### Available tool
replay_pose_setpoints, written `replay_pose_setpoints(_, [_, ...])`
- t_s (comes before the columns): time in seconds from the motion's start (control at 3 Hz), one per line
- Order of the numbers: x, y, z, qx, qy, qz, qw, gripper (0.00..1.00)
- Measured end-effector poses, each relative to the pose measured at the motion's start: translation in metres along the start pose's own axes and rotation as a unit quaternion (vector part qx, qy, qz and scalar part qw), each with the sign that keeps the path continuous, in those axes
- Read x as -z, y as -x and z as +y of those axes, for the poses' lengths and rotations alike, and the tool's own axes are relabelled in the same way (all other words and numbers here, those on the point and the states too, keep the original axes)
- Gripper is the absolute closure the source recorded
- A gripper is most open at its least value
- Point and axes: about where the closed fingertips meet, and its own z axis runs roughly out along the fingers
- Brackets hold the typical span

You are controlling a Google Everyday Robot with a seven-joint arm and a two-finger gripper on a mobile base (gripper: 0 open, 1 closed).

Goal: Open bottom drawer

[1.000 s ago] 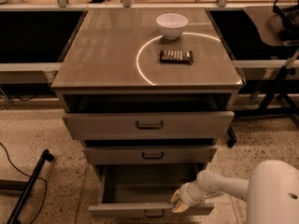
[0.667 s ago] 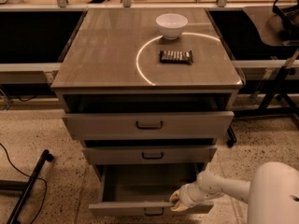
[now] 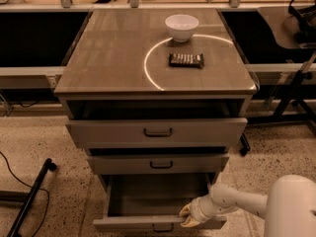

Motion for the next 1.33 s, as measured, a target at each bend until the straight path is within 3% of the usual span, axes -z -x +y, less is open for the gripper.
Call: replay_pose_setpoints(1.33, [-0.001,0.006,0.030,-0.004,0.011,-0.037,0.9993,1.00])
